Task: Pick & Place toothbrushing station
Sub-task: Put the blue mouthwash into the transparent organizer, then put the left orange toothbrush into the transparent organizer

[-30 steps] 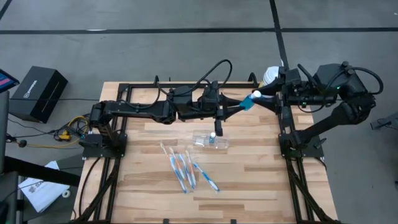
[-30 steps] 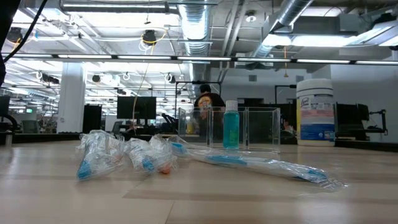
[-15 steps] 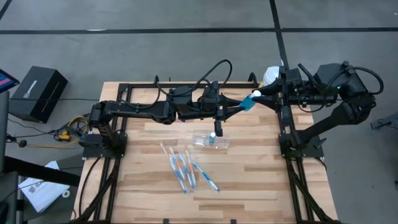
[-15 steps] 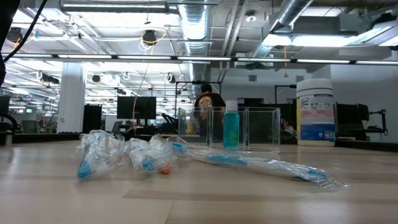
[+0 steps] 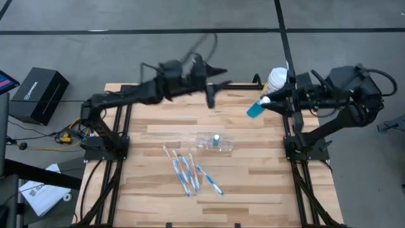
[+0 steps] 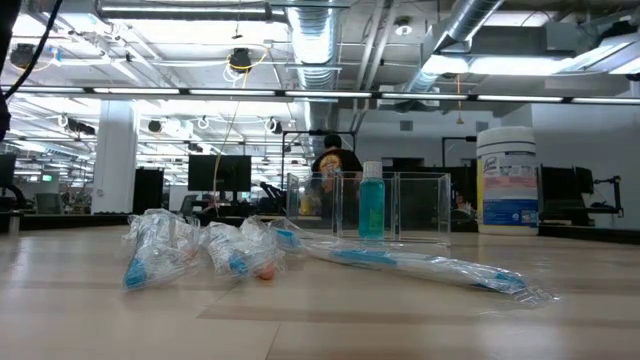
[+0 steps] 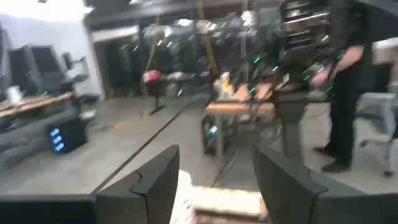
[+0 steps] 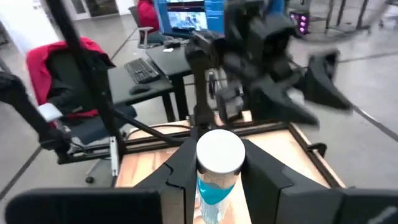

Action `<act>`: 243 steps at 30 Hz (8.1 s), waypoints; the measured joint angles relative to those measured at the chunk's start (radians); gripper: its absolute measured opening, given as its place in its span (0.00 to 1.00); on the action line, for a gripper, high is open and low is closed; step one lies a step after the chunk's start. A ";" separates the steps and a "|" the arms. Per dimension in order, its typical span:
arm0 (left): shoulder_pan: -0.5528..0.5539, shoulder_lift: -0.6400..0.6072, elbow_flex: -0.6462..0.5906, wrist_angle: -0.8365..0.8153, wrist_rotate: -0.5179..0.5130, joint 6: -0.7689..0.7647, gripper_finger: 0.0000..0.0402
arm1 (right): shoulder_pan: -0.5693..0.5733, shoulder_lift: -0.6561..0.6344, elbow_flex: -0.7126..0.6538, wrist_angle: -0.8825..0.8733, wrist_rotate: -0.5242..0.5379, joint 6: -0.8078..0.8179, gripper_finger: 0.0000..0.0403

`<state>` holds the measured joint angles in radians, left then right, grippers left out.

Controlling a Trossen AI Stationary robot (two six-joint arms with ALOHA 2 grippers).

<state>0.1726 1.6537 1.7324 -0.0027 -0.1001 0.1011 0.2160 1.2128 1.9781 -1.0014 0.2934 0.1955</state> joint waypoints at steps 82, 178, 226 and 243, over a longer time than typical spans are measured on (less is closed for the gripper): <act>0.123 -0.339 -0.681 0.081 0.045 -0.218 0.33 | -0.280 0.280 -1.006 0.962 -0.326 0.136 0.21; 0.122 -0.418 -0.747 0.097 0.014 -0.124 0.33 | -0.260 0.381 -1.221 1.258 -0.331 -0.021 0.21; 0.143 -0.562 -0.746 0.132 0.144 -0.327 0.33 | -0.409 0.137 -0.653 0.819 -0.484 -0.003 0.29; 0.143 -0.641 -0.746 0.114 0.187 -0.395 0.33 | -0.287 0.405 -0.128 0.597 -0.381 0.067 0.29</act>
<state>0.3157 1.0130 0.9859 0.1115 0.0873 -0.2943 -0.0712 1.6181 1.8502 -0.4040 -0.0872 0.2628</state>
